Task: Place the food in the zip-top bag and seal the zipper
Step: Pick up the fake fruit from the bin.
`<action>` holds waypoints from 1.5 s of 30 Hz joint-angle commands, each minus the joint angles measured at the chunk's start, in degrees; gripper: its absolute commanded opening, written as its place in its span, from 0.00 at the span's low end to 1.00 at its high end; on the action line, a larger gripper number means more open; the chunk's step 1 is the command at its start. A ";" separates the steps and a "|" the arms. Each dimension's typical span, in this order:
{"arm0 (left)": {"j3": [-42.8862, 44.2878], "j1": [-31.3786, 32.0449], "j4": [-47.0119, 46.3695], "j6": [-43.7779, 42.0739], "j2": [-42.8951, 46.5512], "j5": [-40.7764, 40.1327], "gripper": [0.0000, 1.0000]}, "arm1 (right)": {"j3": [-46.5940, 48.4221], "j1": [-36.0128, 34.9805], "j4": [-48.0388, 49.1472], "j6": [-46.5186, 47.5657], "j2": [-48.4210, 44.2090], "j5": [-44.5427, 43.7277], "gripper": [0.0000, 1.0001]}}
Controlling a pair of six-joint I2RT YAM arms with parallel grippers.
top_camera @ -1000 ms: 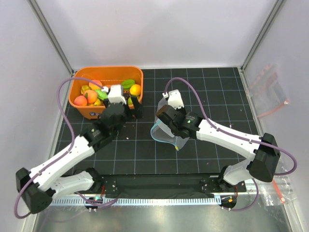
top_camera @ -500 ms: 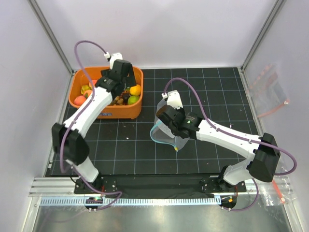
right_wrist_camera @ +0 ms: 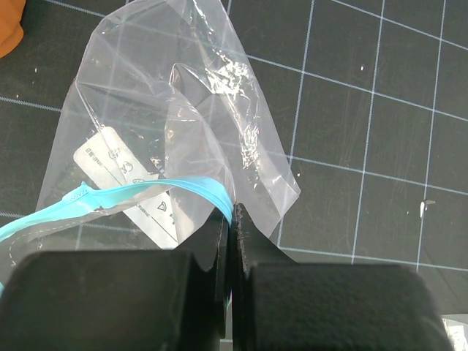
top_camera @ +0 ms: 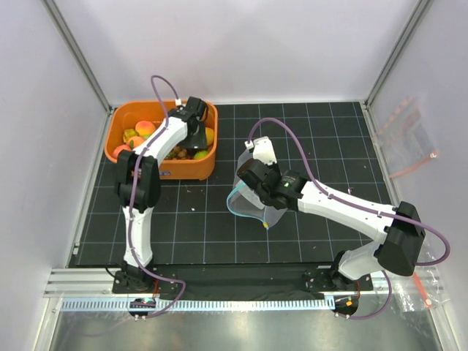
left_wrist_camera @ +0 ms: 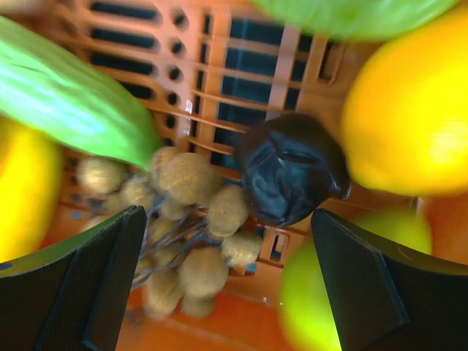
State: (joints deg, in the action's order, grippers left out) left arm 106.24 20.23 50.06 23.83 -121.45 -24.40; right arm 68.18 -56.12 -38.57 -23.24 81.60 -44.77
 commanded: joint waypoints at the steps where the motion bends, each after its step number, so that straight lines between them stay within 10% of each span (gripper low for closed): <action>1: -4.71 -1.59 1.01 1.83 -5.89 6.63 1.00 | 0.02 0.13 1.74 0.48 -1.98 -0.05 0.01; 8: -11.30 -3.88 -7.87 4.29 -6.88 15.95 1.00 | -0.07 0.13 2.00 0.57 -1.80 0.39 0.01; 15: -16.32 -4.50 -14.03 6.40 4.10 16.15 0.22 | -0.07 0.13 2.18 0.74 -1.71 0.39 0.01; 18: -16.41 -4.50 -13.86 6.49 9.72 14.39 0.05 | -0.07 0.13 2.18 0.66 -1.71 0.39 0.01; 45: -9.03 -4.93 -3.74 6.57 32.23 19.83 0.00 | -1.30 0.22 3.85 0.66 -3.38 0.30 0.01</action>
State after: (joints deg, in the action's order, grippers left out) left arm 97.36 15.62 47.88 29.76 -94.13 -7.22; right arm 66.83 -56.12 -36.97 -22.74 80.62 -43.92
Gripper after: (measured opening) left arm 0.258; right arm 0.045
